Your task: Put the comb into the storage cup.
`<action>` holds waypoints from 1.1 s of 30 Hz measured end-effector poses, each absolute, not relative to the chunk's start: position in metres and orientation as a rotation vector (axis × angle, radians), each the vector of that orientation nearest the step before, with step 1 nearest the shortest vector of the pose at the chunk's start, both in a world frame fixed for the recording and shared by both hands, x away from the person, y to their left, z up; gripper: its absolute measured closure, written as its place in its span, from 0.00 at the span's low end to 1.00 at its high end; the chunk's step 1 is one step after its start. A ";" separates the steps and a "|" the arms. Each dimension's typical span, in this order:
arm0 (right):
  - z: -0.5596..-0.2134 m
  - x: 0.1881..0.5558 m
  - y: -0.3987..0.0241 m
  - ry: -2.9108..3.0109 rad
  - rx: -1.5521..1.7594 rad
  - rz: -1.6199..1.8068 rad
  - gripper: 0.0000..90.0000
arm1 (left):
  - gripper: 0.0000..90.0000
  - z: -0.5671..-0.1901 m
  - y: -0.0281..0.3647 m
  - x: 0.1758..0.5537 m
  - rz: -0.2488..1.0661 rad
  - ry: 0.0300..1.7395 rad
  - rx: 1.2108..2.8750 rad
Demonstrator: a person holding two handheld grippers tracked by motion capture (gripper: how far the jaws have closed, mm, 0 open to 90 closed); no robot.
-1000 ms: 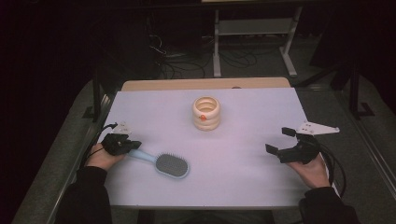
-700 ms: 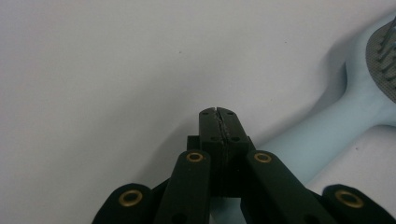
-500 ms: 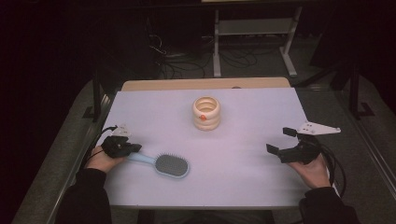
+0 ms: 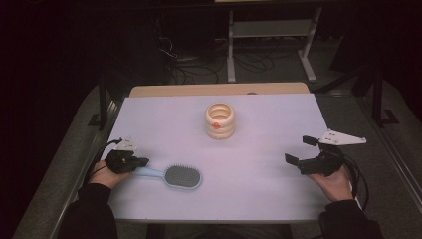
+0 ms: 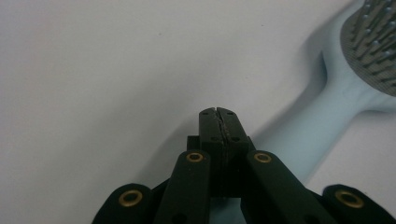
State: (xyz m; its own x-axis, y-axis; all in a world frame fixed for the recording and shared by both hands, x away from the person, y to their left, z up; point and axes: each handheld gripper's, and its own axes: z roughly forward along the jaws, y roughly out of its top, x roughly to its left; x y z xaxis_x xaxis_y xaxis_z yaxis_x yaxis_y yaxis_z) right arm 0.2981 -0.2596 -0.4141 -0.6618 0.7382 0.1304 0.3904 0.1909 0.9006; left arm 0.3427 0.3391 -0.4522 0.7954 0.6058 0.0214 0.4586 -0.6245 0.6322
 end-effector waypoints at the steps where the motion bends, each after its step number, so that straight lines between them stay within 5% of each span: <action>1: -0.414 0.298 -0.260 2.140 1.065 1.463 0.00 | 1.00 -0.452 0.339 0.341 0.306 0.783 2.356; 33: -0.413 0.296 -0.258 2.148 1.043 1.468 0.00 | 1.00 -0.450 0.335 0.320 0.234 0.730 2.425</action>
